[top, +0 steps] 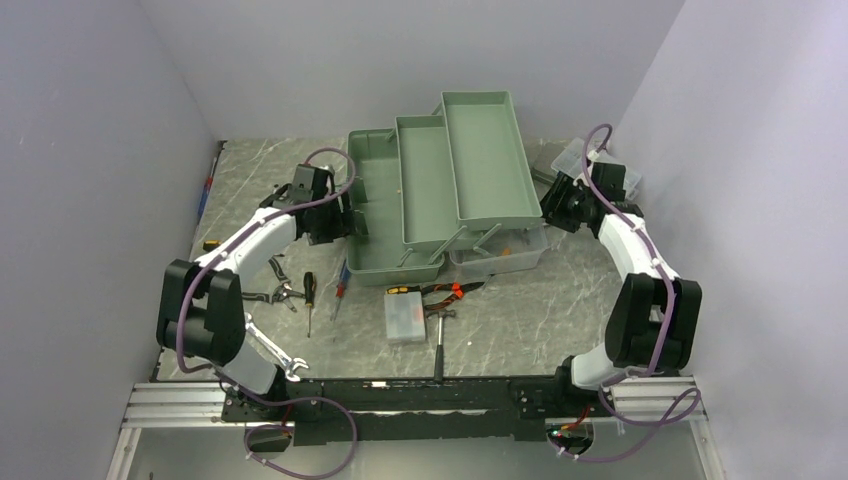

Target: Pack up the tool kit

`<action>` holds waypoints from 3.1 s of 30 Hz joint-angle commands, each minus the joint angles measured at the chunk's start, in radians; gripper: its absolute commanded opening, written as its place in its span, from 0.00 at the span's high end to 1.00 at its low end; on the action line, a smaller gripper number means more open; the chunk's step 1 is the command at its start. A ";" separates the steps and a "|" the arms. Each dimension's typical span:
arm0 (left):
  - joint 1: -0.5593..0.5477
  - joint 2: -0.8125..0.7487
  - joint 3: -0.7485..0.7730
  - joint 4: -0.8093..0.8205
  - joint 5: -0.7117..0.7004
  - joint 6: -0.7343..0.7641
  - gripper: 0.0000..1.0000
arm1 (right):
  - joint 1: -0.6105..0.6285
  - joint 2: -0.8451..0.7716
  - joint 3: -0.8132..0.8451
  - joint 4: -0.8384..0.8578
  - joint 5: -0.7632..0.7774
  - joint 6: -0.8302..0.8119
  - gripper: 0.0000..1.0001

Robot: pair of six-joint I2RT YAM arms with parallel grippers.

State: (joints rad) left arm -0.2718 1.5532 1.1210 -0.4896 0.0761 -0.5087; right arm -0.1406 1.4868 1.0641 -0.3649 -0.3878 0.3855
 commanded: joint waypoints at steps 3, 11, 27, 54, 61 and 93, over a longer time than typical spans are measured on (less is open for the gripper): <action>-0.006 0.041 0.006 0.044 0.048 0.026 0.35 | 0.043 0.052 0.011 0.053 -0.017 -0.032 0.58; -0.006 0.099 0.017 0.076 0.108 0.010 0.71 | 0.127 0.072 0.114 -0.025 0.098 -0.071 1.00; 0.089 0.166 0.134 0.120 0.262 -0.049 1.00 | 0.360 0.235 0.544 -0.069 0.083 -0.055 1.00; 0.235 -0.146 -0.047 0.112 0.032 -0.089 1.00 | 0.576 0.484 0.637 0.118 -0.147 -0.015 1.00; 0.236 -0.178 0.032 0.056 0.025 -0.067 1.00 | 0.622 0.541 0.722 0.090 -0.158 -0.018 1.00; 0.053 0.197 0.273 0.031 0.101 -0.001 1.00 | 0.386 0.126 0.082 0.163 -0.013 -0.010 1.00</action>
State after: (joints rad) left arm -0.1501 1.7233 1.2957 -0.6231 -0.0113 -0.4187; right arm 0.2138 1.7245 1.1526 -0.1921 -0.1913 0.3180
